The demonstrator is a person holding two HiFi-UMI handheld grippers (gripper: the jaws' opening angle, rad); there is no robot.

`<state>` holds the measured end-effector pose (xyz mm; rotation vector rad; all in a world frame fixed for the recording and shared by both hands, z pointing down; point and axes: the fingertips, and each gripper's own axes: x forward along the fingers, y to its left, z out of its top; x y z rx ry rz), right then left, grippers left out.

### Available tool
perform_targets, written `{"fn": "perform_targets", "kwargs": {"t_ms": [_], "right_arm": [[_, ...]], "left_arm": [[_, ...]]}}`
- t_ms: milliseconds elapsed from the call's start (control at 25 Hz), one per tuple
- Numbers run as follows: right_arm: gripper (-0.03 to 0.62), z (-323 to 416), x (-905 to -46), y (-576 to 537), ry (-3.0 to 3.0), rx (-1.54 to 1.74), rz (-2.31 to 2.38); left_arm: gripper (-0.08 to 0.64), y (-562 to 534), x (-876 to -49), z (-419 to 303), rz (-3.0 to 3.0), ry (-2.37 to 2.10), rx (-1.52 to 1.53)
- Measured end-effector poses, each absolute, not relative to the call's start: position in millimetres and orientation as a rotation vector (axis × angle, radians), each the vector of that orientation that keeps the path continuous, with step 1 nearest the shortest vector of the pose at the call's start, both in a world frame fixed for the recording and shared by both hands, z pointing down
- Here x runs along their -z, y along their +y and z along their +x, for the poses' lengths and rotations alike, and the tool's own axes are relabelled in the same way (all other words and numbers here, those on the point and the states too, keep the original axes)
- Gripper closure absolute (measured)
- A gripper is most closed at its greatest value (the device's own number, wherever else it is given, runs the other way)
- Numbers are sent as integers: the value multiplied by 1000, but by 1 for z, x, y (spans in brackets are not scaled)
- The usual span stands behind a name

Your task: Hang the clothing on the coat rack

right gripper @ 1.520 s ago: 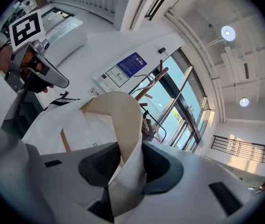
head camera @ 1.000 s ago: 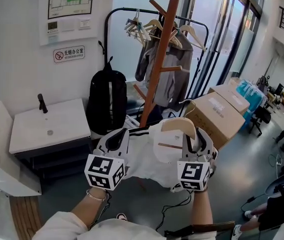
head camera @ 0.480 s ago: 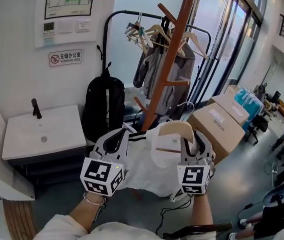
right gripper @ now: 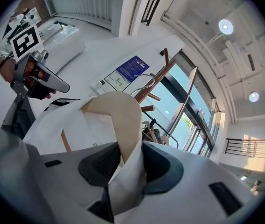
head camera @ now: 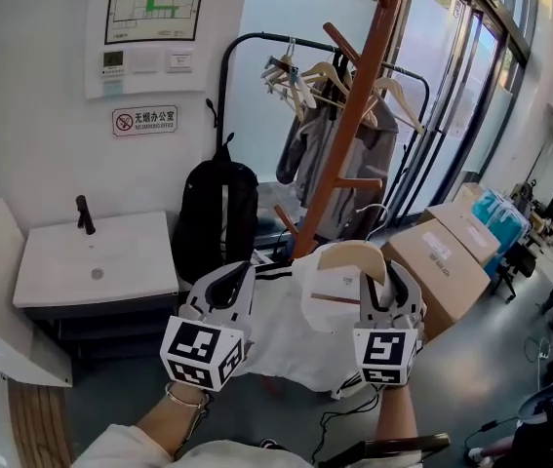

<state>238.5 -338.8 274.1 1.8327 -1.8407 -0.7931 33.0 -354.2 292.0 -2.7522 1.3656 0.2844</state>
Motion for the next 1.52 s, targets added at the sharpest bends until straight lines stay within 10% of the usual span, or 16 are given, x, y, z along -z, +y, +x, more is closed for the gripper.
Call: {"fn": "perform_targets", "kwargs": {"t_ms": [1520], "right_arm": [[430,286,-262,-409,-2124,819,1684]], "left_arm": [[552,-354,-274,73,-2653,1454,-272]]}}
